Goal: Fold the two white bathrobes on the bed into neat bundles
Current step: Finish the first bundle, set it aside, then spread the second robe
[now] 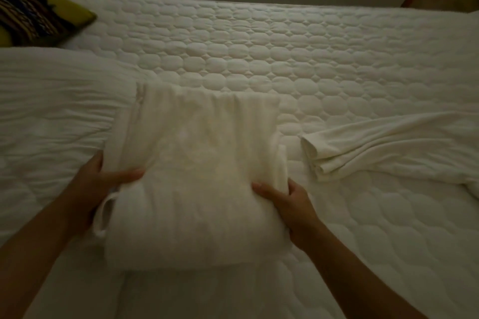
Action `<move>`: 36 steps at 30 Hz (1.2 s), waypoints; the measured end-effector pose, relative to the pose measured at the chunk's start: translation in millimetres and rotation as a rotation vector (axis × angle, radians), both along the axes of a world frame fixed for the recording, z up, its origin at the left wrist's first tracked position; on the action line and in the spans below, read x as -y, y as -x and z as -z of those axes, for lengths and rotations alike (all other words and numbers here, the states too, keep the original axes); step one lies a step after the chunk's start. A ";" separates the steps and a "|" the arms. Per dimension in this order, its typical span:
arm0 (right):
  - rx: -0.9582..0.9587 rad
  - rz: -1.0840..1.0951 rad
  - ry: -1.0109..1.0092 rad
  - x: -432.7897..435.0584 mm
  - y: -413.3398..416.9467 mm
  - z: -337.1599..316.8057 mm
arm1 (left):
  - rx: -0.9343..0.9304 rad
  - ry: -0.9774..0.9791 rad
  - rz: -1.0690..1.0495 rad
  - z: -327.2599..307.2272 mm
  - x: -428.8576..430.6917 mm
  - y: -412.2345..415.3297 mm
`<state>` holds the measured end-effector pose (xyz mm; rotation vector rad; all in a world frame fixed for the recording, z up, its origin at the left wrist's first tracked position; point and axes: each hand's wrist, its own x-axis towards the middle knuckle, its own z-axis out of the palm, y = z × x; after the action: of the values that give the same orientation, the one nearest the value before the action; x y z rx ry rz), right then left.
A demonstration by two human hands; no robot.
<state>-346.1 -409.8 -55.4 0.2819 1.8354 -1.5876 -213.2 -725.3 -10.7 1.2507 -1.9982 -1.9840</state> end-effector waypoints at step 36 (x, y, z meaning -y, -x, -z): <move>-0.648 -0.546 -1.078 -719.9 -30.8 42.9 | 0.339 0.387 0.668 49.6 -817.4 77.2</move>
<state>-315.3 310.2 -98.2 -0.3053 2.8102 -0.1942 -290.4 92.1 -60.3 0.9502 -3.0984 -1.4912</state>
